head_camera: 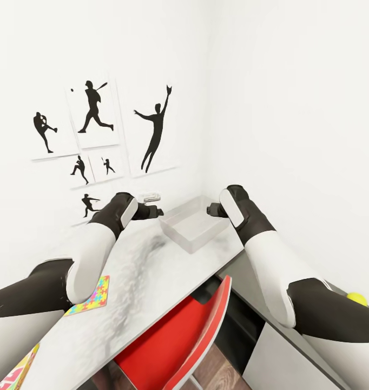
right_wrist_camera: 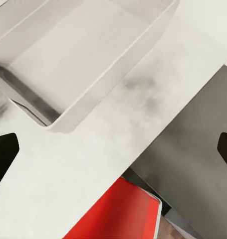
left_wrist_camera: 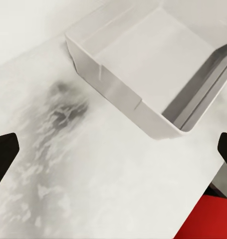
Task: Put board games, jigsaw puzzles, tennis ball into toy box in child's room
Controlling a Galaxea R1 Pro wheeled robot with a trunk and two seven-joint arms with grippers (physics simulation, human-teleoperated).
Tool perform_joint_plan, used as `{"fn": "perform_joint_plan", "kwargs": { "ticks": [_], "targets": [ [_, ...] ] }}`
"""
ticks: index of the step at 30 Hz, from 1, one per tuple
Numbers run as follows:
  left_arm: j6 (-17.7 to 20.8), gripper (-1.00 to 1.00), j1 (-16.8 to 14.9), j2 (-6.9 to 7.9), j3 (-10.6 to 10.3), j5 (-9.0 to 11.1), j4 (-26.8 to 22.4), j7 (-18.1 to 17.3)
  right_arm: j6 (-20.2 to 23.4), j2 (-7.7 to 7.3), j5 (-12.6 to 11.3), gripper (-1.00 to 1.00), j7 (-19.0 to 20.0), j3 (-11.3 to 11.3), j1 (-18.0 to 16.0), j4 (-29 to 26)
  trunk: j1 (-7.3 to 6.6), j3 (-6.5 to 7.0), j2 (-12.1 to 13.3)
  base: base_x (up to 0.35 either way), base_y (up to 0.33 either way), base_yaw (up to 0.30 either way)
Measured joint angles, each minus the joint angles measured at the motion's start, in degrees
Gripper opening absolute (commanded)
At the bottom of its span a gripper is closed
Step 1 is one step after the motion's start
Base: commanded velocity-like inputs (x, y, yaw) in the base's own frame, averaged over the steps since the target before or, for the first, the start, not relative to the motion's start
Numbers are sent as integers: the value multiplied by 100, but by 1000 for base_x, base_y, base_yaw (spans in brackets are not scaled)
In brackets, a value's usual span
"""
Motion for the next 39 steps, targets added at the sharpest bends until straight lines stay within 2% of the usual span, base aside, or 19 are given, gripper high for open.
{"fn": "perform_joint_plan", "kwargs": {
  "ticks": [39],
  "targets": [
    [11,100,0,-1,10,22,-1,-16,2,0,1,100,0,0,4,6,0,0,0,56,-6,0]
  ]
}}
